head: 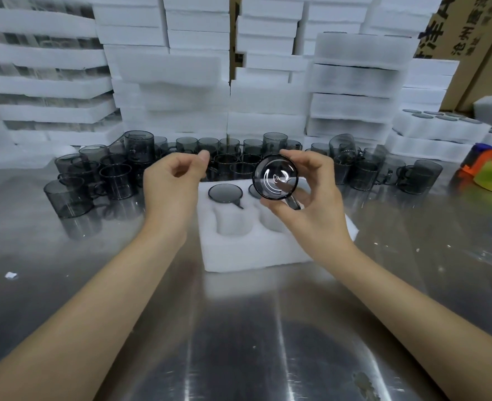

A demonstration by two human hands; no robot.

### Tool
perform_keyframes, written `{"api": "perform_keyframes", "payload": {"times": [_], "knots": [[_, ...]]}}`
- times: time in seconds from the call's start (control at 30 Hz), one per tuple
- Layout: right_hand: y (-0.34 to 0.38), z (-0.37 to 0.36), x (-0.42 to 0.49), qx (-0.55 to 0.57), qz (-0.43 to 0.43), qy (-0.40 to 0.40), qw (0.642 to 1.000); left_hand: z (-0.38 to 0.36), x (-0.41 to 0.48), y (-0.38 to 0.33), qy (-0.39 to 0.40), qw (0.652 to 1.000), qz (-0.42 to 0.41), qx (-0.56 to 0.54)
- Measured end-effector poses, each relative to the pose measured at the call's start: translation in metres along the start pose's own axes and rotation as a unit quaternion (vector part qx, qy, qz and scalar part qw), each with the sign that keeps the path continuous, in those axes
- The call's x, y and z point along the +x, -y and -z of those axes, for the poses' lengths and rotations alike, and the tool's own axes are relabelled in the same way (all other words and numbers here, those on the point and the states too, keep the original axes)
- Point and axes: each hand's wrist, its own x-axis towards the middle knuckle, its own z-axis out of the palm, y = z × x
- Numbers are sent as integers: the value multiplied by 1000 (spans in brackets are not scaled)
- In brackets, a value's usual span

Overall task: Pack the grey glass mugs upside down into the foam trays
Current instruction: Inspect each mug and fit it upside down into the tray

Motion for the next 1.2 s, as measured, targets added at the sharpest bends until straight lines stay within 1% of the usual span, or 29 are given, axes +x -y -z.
{"api": "perform_keyframes", "payload": {"times": [0.07, 0.2, 0.3, 0.43, 0.63, 0.8, 0.87, 0.93, 0.97, 1.07, 1.2], "knots": [[1, 0, 0, 0, 0, 3, 1000, -3, -3, -1, 34, 999, -11, 3], [3, 0, 1, -17, 5, 3, 1000, -9, -13, -6, 112, 991, -72, 1], [4, 0, 0, -36, 7, 13, 999, -11, -18, -8, 149, 982, -114, 12], [6, 0, 0, -54, 18, 29, 998, -10, -20, -7, 169, 976, -132, 27], [7, 0, -1, -82, 26, 52, 995, -7, -18, -4, 154, 974, -161, 45], [7, 0, -1, -76, 15, 50, 996, -8, -17, -6, 137, 984, -113, 8], [8, 0, -1, -80, 16, 53, 995, -11, -18, -7, 157, 985, -60, -26], [8, 0, -2, -85, 19, 57, 995, -14, -21, -10, 190, 980, 11, -66], [8, 0, -2, -87, 19, 58, 994, -15, -22, -10, 203, 976, 33, -71], [7, 0, -2, -87, 16, 56, 995, -15, -24, -11, 217, 973, 43, -65], [7, -1, -2, -90, 17, 52, 994, -13, -20, -13, 186, 977, 53, -92]]}}
